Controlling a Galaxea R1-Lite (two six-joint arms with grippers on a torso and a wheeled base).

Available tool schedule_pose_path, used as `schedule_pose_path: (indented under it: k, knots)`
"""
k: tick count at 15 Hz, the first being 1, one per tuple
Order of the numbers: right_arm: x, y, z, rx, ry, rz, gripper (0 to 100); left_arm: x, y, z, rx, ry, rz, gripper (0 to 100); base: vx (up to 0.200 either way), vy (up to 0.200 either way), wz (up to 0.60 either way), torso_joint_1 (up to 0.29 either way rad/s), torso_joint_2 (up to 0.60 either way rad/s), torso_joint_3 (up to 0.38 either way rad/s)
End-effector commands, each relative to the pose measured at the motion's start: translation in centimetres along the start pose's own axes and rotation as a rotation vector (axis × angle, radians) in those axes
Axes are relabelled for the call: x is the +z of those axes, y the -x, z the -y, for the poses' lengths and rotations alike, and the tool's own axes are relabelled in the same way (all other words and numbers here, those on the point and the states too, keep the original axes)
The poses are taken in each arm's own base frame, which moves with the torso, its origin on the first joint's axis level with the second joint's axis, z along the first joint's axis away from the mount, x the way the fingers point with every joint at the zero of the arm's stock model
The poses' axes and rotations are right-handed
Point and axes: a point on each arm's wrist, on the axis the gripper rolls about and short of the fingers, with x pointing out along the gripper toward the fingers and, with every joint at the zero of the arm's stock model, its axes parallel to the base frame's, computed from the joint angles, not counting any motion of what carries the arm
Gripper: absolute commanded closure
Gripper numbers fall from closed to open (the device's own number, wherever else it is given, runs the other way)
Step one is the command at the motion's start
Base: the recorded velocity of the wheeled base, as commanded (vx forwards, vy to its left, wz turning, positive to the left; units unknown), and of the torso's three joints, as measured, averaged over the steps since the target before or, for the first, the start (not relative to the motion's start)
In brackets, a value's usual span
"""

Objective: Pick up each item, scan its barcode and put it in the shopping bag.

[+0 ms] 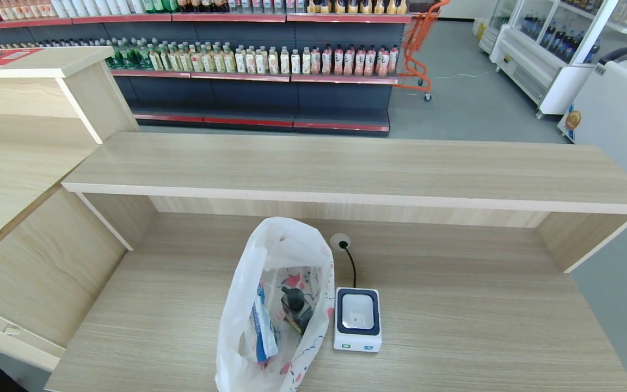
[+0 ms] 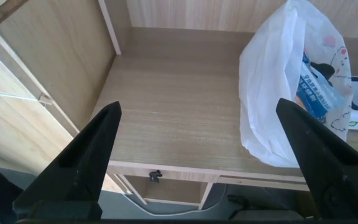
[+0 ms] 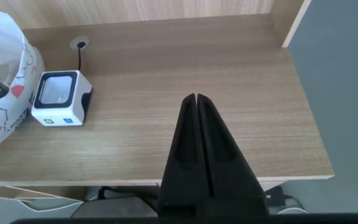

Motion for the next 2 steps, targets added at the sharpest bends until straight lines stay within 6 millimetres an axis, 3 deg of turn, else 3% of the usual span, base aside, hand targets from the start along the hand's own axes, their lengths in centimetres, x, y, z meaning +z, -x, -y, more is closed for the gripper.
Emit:
schedule_pose_path:
  k: [1, 2]
  knots:
    - [-0.04, -0.03, 0.0, 0.0, 0.0, -0.003, 100, 0.0, 0.0, 0.0, 0.0, 0.0, 0.0, 0, 0.0, 0.0, 0.0, 0.0, 0.0, 0.0]
    - [0.0, -0.02, 0.0, 0.0, 0.0, -0.003, 100, 0.0, 0.0, 0.0, 0.0, 0.0, 0.0, 0, 0.0, 0.0, 0.0, 0.0, 0.0, 0.0]
